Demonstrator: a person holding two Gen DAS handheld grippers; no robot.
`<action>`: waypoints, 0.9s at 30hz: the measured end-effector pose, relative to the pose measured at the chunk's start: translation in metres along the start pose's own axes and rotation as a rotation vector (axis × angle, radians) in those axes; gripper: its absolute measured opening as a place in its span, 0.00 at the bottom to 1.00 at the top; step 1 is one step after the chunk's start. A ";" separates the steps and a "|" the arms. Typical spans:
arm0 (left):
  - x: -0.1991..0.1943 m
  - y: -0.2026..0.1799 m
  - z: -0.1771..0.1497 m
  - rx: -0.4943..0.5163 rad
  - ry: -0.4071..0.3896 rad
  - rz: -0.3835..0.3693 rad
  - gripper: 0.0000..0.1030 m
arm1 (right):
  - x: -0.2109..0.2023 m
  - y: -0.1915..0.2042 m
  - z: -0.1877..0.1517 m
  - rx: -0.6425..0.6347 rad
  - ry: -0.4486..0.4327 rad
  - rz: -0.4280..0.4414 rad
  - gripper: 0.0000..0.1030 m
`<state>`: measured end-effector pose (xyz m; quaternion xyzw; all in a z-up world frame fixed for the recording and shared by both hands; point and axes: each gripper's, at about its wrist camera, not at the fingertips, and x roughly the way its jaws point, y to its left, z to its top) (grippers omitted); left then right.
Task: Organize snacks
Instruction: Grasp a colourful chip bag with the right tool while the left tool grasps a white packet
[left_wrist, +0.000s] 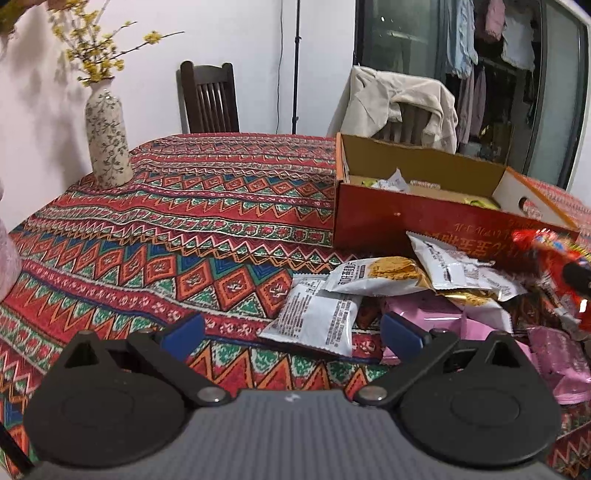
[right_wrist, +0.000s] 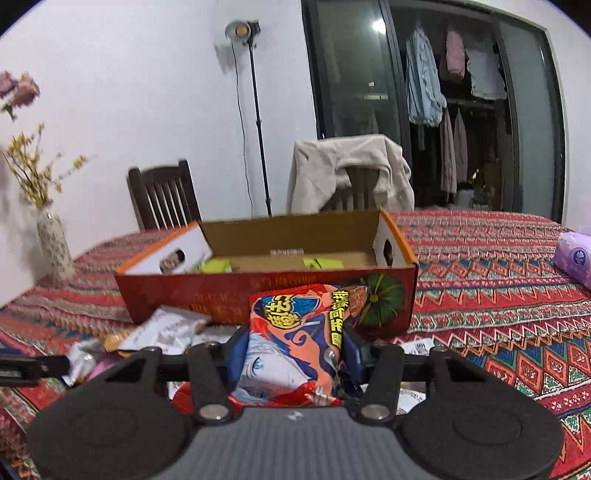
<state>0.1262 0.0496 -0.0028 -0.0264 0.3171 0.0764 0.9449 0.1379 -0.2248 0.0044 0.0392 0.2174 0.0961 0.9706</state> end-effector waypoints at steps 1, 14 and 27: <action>0.004 -0.002 0.001 0.010 0.006 0.007 1.00 | 0.000 0.001 -0.002 -0.005 -0.003 -0.004 0.49; 0.044 -0.014 0.011 0.032 0.079 0.032 0.81 | -0.003 0.005 -0.009 -0.038 -0.020 -0.002 0.50; 0.022 -0.008 0.006 0.028 0.013 -0.028 0.44 | -0.005 0.006 -0.010 -0.047 -0.029 0.005 0.50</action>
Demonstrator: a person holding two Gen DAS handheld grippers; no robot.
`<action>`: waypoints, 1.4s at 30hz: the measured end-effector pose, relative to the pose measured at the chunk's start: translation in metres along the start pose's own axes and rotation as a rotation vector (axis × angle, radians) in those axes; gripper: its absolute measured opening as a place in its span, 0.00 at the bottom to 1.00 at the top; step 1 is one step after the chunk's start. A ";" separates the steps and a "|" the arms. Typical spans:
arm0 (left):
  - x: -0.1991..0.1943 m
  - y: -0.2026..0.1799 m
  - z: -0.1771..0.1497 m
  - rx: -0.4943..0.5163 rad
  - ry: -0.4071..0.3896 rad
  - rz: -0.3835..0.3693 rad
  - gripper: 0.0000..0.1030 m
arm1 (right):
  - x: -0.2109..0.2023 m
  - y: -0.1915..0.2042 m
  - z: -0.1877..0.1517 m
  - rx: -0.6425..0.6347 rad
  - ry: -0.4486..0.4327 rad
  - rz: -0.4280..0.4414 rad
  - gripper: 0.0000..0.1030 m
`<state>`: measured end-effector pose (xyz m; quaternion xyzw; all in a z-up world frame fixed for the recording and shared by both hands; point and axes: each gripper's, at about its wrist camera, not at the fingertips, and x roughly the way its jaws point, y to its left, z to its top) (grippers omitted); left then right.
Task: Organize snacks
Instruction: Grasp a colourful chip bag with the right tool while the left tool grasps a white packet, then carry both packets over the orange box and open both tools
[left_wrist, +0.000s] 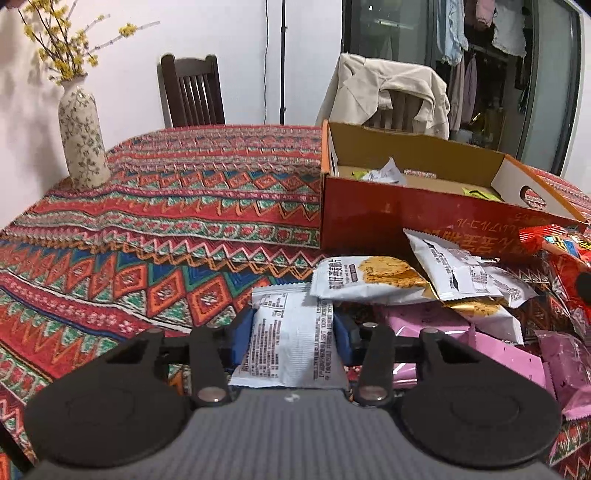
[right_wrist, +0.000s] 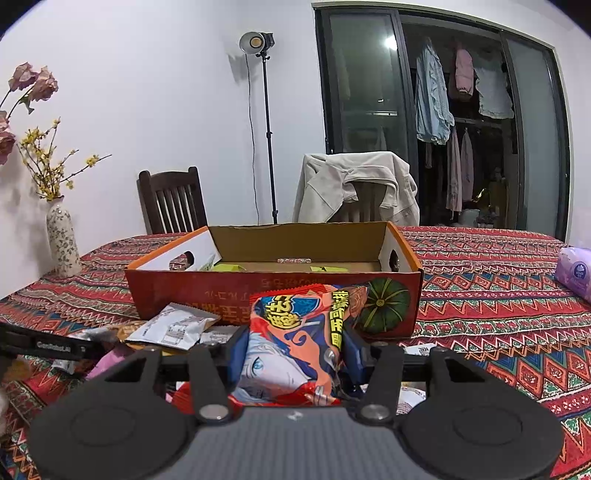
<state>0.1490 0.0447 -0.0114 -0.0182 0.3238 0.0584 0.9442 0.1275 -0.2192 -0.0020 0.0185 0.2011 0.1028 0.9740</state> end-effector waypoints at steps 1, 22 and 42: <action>-0.003 0.001 0.000 0.002 -0.009 0.001 0.44 | 0.000 0.000 0.000 -0.001 -0.001 0.000 0.50; -0.063 -0.017 0.037 -0.017 -0.237 -0.063 0.44 | -0.018 0.004 0.030 -0.008 -0.100 -0.001 0.49; 0.006 -0.090 0.122 -0.018 -0.252 -0.063 0.44 | 0.057 -0.017 0.111 -0.004 -0.112 -0.066 0.49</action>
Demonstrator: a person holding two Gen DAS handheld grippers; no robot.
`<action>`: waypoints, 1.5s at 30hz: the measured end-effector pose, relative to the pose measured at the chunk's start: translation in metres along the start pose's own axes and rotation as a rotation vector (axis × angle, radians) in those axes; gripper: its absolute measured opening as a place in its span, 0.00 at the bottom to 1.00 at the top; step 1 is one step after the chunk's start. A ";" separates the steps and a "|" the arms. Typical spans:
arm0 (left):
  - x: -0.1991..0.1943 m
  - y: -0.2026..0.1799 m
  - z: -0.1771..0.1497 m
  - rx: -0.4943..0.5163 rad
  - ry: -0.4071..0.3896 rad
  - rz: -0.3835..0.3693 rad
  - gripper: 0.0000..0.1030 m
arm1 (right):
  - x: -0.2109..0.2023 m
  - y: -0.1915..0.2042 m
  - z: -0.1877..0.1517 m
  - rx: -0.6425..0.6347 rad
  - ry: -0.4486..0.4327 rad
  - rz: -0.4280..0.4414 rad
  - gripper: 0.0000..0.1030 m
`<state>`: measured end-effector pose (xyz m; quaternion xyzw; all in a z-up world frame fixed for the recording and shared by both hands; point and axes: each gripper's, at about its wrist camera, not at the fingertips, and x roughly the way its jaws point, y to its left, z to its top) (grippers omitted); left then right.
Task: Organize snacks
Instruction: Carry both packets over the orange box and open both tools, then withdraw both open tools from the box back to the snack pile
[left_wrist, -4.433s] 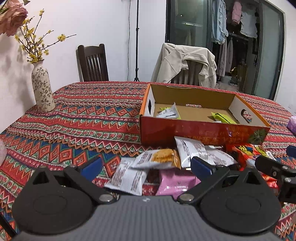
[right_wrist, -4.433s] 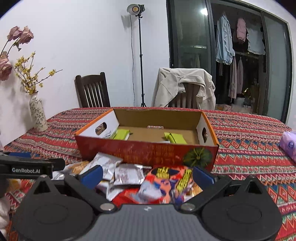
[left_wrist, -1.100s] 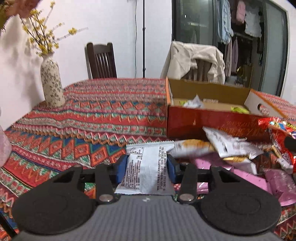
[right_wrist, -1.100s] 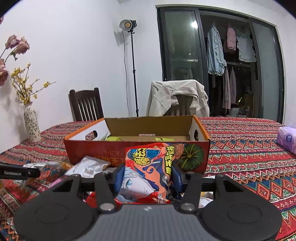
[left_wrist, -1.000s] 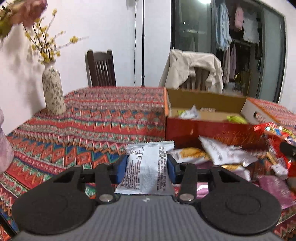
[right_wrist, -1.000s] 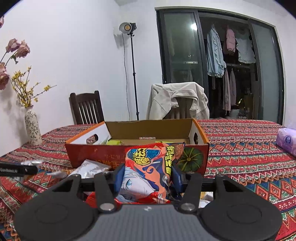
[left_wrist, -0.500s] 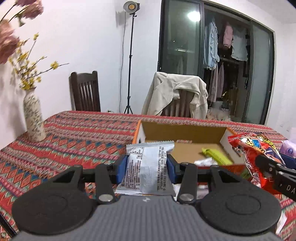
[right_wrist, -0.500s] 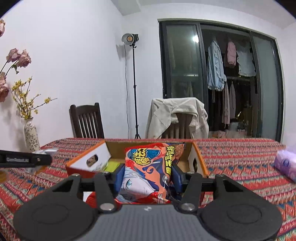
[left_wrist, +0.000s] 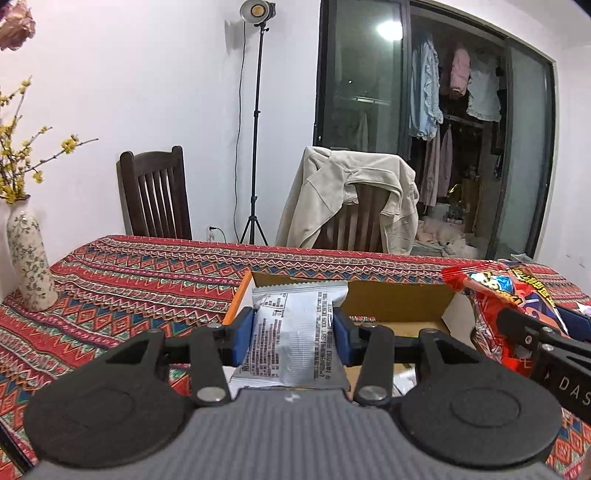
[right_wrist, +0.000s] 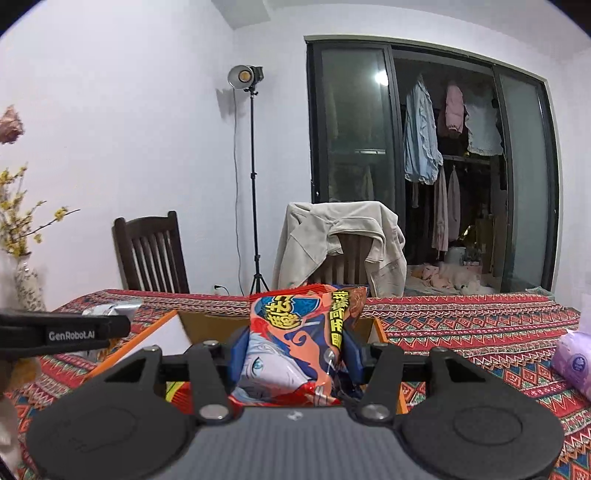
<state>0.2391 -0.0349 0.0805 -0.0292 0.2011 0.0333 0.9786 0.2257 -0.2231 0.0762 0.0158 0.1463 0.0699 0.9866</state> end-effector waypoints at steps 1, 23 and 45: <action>0.007 -0.001 0.001 -0.003 0.004 0.005 0.44 | 0.008 -0.002 0.002 0.006 0.005 -0.006 0.49; 0.053 0.013 -0.017 -0.047 -0.018 -0.024 1.00 | 0.070 -0.022 -0.020 0.051 0.110 0.020 1.00; -0.010 0.015 0.007 -0.055 -0.062 -0.026 1.00 | 0.005 -0.012 0.007 0.016 0.026 0.044 1.00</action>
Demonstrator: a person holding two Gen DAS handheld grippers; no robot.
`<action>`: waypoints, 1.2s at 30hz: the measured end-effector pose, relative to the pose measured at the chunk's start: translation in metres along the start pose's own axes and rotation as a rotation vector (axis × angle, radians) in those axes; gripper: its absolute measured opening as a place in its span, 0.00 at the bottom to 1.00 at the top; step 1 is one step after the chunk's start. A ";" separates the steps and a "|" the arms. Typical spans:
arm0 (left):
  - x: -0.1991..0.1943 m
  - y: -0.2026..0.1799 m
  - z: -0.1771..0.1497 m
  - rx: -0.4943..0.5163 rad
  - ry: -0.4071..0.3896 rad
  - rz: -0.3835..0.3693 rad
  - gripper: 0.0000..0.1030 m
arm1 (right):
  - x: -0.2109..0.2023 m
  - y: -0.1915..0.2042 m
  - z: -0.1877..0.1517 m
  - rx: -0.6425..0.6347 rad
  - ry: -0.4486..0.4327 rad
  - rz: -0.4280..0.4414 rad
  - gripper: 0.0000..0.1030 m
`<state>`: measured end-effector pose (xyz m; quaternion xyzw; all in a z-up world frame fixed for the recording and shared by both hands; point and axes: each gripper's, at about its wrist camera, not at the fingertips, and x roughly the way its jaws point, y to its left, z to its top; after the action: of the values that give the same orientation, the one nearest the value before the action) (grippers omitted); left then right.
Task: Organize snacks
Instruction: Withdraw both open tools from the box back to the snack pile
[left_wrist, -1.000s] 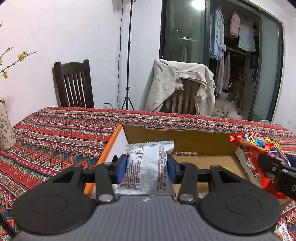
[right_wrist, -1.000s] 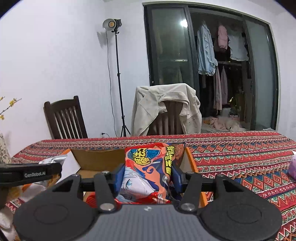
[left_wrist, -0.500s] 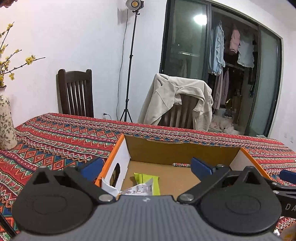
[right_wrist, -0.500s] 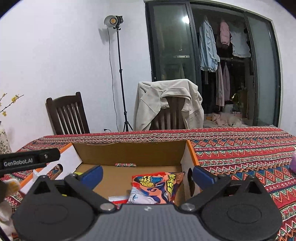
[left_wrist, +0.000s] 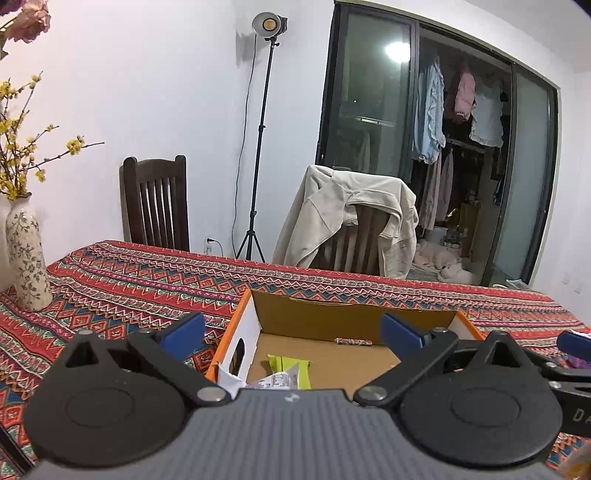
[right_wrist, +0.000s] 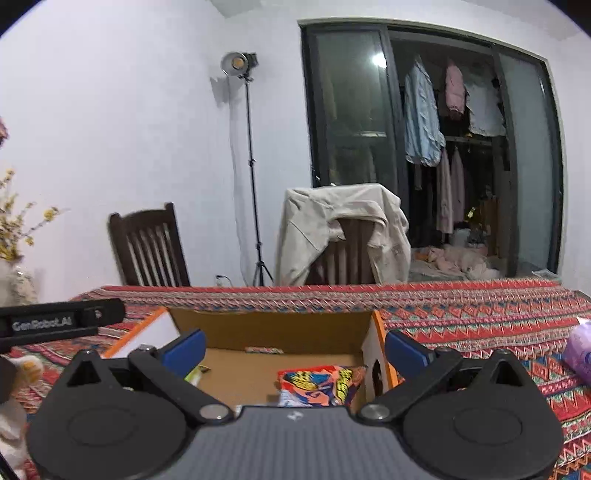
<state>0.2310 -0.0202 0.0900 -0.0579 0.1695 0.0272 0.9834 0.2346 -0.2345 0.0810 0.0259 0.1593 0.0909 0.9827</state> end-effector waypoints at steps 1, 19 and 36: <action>-0.005 0.001 0.001 0.000 -0.001 -0.005 1.00 | -0.008 0.002 0.002 -0.013 -0.010 0.001 1.00; -0.073 0.048 -0.067 0.006 0.100 -0.014 1.00 | -0.084 0.001 -0.065 -0.024 0.111 0.005 1.00; -0.100 0.067 -0.115 0.030 0.161 -0.004 1.00 | -0.117 0.017 -0.122 -0.057 0.250 0.039 0.98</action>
<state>0.0937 0.0286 0.0090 -0.0456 0.2481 0.0180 0.9675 0.0840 -0.2368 0.0022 -0.0104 0.2775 0.1170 0.9535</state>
